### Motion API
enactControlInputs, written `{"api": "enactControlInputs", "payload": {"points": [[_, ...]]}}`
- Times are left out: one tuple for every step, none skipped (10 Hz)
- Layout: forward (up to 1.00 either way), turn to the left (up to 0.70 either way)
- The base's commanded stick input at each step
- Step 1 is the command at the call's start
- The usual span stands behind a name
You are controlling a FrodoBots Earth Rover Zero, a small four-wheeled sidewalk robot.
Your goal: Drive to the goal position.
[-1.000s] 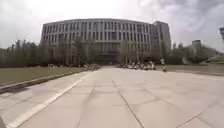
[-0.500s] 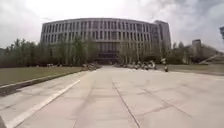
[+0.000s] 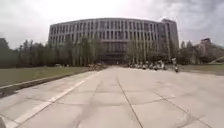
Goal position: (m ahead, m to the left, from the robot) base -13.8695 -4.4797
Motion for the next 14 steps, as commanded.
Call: {"api": "enactControlInputs", "payload": {"points": [[0.7, 0.01], [0.7, 0.0], [0.7, 0.0], [0.7, 0.0], [0.7, 0.0], [0.7, 0.0], [0.7, 0.0], [0.7, 0.0], [0.7, 0.0], [0.7, 0.0], [0.7, 0.0], [0.7, 0.0], [0.7, 0.0], [0.7, 0.0]]}}
